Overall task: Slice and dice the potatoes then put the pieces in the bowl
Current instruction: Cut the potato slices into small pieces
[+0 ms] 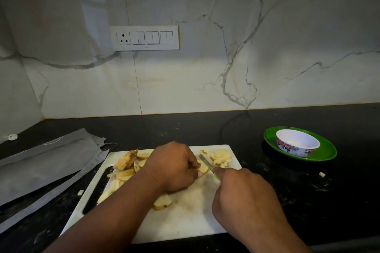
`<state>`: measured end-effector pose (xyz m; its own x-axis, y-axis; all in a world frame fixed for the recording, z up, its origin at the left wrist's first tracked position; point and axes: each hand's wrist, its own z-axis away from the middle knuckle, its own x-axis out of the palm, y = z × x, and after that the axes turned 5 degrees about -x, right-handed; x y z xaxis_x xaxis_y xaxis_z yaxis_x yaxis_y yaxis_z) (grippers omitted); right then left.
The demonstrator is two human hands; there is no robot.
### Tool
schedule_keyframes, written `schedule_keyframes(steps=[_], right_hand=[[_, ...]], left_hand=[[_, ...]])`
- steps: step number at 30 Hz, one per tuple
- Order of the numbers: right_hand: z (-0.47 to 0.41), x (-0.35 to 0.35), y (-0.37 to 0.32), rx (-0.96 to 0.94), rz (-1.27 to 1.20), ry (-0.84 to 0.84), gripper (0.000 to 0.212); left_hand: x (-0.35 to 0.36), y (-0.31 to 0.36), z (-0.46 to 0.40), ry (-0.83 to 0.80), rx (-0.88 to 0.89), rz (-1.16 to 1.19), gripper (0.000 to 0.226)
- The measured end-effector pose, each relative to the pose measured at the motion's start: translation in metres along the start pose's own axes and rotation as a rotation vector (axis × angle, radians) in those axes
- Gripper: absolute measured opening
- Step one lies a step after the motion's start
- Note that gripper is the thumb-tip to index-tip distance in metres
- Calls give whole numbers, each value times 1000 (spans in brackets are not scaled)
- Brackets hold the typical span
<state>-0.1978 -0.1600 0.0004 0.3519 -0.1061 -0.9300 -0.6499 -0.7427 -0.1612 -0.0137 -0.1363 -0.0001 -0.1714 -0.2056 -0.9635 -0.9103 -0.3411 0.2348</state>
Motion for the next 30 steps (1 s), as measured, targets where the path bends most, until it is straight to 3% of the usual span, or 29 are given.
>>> schedule_keyframes(steps=[5,9,18,21,25,30], right_hand=[[10,-10,-4,20,52,-136,47],[30,-35,-1,22,47,-287,67],[6,-21,-8,12,103,-124,56],[0,-5,-11,20,101,-168,55],[10,-4,-4,27,82,-278,73],[33,-29,-2,48,11,-364,67]], left_hand=[[3,0,-2,2,-33,41,29],[3,-3,-2,7,-38,57,28],[2,-5,0,-1,-53,94,24],[2,-5,-1,-1,-51,93,24],[4,-6,-4,-2,-59,93,22],[4,-6,-5,-15,-68,82,23]])
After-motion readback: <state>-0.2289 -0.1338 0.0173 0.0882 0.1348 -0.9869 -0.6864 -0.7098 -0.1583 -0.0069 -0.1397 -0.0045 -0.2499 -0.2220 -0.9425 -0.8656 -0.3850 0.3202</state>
